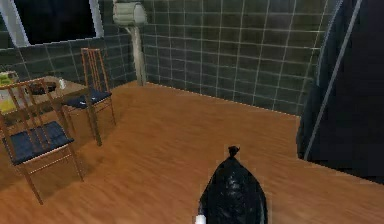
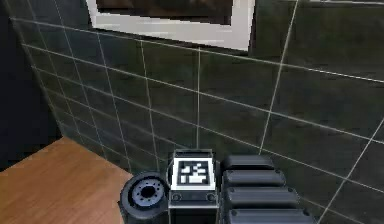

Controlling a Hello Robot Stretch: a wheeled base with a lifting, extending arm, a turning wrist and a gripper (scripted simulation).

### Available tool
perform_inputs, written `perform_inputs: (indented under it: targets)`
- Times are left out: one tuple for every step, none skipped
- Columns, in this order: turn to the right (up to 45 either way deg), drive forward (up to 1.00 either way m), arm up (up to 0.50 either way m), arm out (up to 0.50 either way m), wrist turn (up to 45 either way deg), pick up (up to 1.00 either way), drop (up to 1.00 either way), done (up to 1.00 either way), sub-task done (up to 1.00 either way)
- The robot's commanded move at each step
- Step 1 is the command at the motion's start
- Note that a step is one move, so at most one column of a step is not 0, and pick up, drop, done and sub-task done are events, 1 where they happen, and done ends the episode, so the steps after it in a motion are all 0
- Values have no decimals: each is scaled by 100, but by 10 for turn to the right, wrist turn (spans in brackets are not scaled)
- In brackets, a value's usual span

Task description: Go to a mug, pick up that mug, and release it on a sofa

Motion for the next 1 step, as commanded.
perform_inputs:
  targets:
    - [-450,0,0,0,0,0,0,0,0]
